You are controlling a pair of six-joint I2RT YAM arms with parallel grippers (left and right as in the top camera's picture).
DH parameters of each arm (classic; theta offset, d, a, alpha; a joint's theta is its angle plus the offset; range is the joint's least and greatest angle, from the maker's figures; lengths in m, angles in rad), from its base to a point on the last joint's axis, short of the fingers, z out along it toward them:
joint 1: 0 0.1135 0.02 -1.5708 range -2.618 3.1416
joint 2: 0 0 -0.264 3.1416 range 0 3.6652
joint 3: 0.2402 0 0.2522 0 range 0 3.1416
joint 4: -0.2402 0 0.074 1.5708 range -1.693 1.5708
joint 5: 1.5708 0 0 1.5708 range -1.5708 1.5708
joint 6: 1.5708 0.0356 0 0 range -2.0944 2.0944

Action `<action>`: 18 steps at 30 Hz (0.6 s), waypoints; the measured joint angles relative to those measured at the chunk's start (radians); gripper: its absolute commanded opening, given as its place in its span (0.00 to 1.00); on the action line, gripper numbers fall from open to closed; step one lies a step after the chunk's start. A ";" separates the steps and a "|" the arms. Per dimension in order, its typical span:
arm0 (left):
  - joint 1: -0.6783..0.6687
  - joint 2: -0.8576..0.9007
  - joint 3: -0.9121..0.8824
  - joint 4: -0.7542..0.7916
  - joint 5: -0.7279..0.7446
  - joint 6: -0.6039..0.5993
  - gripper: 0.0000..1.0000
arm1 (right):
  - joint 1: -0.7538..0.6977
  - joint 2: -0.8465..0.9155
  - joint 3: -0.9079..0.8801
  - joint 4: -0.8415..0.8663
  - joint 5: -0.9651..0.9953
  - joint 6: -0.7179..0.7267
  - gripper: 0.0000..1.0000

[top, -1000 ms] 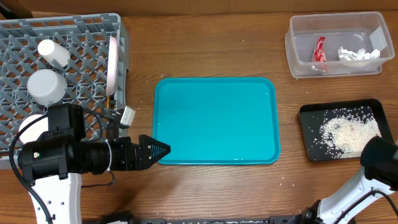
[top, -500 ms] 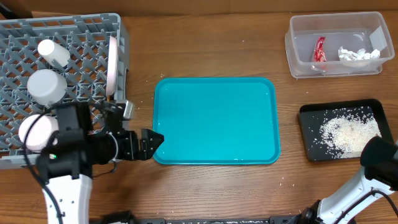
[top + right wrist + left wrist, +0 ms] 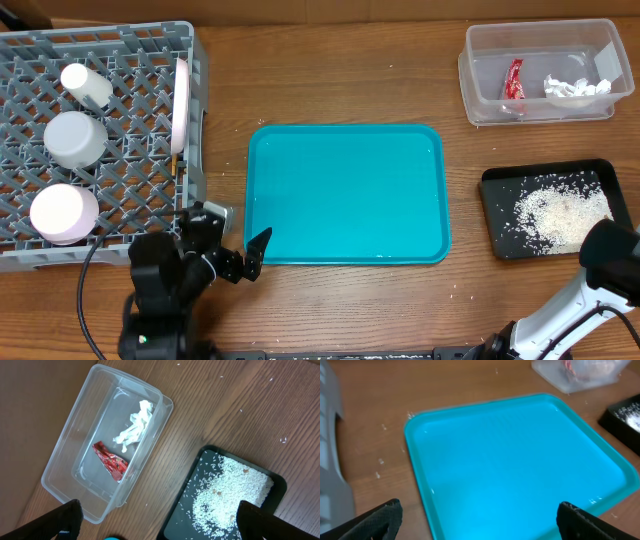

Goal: Sort waste into correct bins and load items into the dishwasher

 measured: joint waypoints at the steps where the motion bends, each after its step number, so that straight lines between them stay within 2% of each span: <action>1: 0.000 -0.027 -0.030 0.038 -0.008 0.000 1.00 | 0.000 0.000 0.000 0.000 0.000 0.000 1.00; 5: 0.000 -0.108 -0.140 0.195 -0.026 -0.005 1.00 | 0.000 0.000 0.000 0.000 0.000 0.000 1.00; 11: 0.000 -0.223 -0.294 0.368 -0.129 -0.132 1.00 | 0.000 0.000 0.000 0.000 0.000 -0.001 1.00; 18: -0.001 -0.338 -0.339 0.345 -0.298 -0.231 1.00 | 0.000 0.000 0.000 -0.001 0.000 0.000 1.00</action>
